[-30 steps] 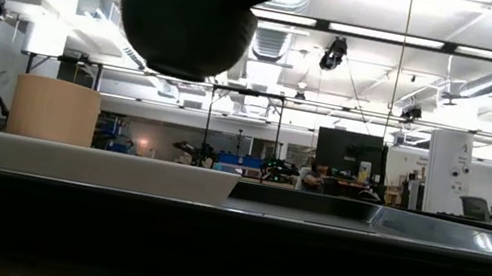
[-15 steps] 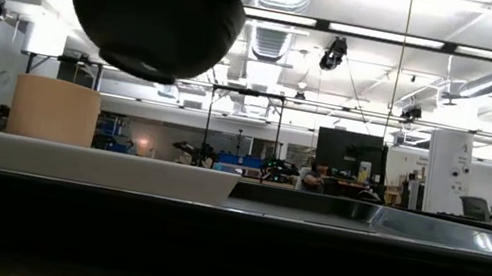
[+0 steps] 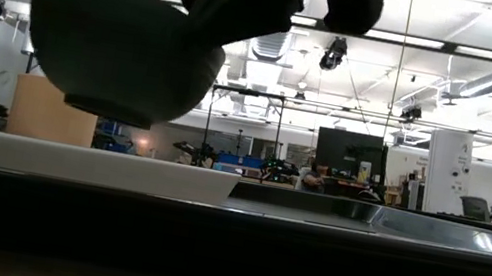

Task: Set up tray
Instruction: Put the black bowl on top of the white plate on the black table tray

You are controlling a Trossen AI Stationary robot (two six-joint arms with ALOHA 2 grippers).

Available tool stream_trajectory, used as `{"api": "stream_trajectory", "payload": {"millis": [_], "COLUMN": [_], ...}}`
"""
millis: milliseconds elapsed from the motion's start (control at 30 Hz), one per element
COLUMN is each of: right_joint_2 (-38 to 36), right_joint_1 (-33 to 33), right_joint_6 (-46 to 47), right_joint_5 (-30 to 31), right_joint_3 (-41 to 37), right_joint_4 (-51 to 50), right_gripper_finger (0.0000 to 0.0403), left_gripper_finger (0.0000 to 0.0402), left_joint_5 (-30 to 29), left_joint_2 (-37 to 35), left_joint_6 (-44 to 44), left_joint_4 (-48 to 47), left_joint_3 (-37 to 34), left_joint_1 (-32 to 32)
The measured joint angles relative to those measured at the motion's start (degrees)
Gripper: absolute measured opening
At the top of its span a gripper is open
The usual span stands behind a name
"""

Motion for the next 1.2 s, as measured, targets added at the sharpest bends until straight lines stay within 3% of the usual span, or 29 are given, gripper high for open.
{"api": "stream_trajectory", "payload": {"millis": [1200], "right_joint_2": [8.7], "right_joint_1": [4.5], "right_joint_6": [1.4], "right_joint_5": [0.0], "right_joint_3": [5.7], "right_joint_4": [1.1], "right_gripper_finger": [0.0009], "left_gripper_finger": [0.0098], "left_joint_5": [0.0], "left_joint_2": [0.0], "left_joint_6": [0.0], "left_joint_4": [0.0], "left_joint_3": [0.0], "left_joint_1": [0.0]}}
